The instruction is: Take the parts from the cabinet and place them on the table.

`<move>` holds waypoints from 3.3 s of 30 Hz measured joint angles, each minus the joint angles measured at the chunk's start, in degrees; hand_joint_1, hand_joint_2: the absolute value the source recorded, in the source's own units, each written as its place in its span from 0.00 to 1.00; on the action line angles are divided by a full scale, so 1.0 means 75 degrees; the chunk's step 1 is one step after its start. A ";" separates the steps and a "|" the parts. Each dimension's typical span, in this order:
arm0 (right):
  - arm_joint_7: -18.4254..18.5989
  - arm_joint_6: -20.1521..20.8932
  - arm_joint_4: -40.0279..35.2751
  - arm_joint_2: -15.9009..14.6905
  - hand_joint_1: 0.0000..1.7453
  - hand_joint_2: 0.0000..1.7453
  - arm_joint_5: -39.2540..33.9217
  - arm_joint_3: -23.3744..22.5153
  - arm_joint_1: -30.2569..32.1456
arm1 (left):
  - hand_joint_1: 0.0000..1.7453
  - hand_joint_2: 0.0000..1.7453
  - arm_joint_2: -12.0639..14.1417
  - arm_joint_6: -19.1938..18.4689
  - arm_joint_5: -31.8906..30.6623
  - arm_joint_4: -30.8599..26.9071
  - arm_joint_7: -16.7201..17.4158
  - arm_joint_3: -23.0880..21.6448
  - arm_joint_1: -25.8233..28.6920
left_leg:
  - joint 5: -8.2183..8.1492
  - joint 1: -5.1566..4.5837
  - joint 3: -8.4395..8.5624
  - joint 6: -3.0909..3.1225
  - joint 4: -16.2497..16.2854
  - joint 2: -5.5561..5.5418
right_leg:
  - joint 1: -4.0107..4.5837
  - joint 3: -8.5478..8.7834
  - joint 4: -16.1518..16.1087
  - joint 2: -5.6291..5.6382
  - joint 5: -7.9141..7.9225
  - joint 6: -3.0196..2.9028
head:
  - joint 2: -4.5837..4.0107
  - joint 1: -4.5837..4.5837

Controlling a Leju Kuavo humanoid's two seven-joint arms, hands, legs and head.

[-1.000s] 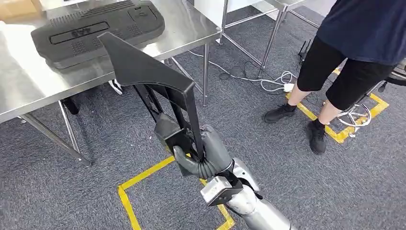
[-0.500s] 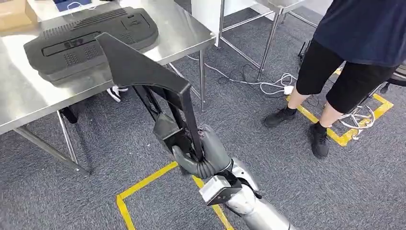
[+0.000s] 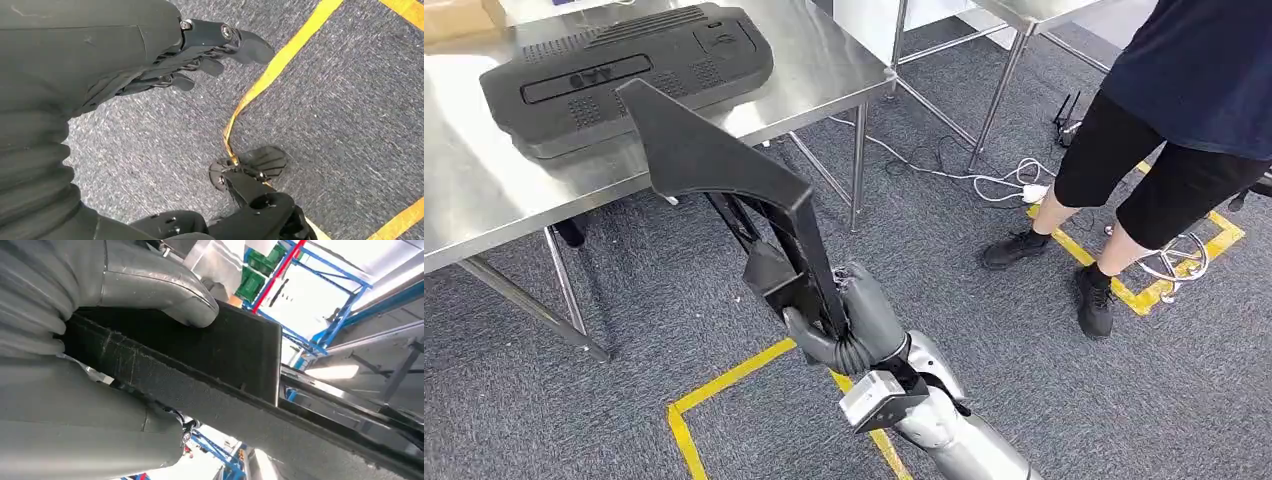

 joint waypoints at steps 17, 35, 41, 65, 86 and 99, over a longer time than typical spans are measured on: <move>-0.0020 -0.0023 -0.0012 -0.0084 1.00 1.00 0.0079 0.0012 0.0029 | 0.00 1.00 -0.0035 -0.0079 -0.0070 -0.0009 0.0003 0.0038 -0.0052 | 0.0028 0.0039 0.0153 -0.0050 -0.0137 -0.0574 | -0.0165 -0.0421 0.0289 0.0373 0.0303 0.0210 | 0.0000 -0.0018; -0.0020 -0.0038 -0.0009 -0.0015 1.00 1.00 0.0108 0.0012 -0.0003 | 0.00 1.00 -0.0041 -0.0108 -0.0125 -0.0009 0.0044 0.0038 -0.0075 | -0.0051 -0.0069 0.0116 0.0065 -0.0020 0.0283 | 0.0074 0.0005 0.0228 -0.0899 -0.0019 0.0064 | 0.0000 -0.0055; -0.0029 -0.0041 -0.0012 -0.0090 1.00 1.00 0.0128 0.0015 -0.0007 | 0.00 1.00 -0.0050 -0.0111 -0.0128 -0.0009 0.0044 0.0041 -0.0096 | -0.0023 -0.0005 0.0134 0.0193 -0.0054 -0.0314 | 0.0021 -0.1441 0.2785 0.0005 -0.0859 0.0035 | 0.0000 -0.0020; 0.1278 -0.0927 0.0003 -0.0250 1.00 1.00 0.2799 0.0023 -0.0448 | 0.00 1.00 -0.0087 -0.0256 -0.0204 -0.0006 0.0079 0.0041 -0.0076 | -0.0147 0.0151 0.0184 -0.0235 0.0025 0.0084 | -0.0030 -0.0335 0.0302 -0.0140 0.0252 -0.0115 | 0.0000 -0.0070; 0.3416 0.0563 0.0638 -0.0877 1.00 1.00 0.6374 0.0770 -0.3112 | 0.00 1.00 -0.0050 -0.0466 -0.0379 -0.0009 0.0347 0.0221 -0.0086 | -0.0106 0.0107 0.0144 -0.0083 0.0031 0.0044 | -0.0044 -0.0324 0.0202 -0.0191 0.0338 0.0138 | 0.0000 -0.0073; 0.3663 0.0717 0.1169 -0.1049 1.00 1.00 0.7292 0.1201 -0.4045 | 0.00 1.00 -0.0020 -0.0490 -0.0539 -0.0017 0.0504 0.0239 -0.0117 | -0.0170 0.0097 0.0329 0.0272 -0.0142 -0.0059 | -0.0127 -0.1265 0.2019 0.0006 -0.0290 0.0193 | 0.0000 -0.0058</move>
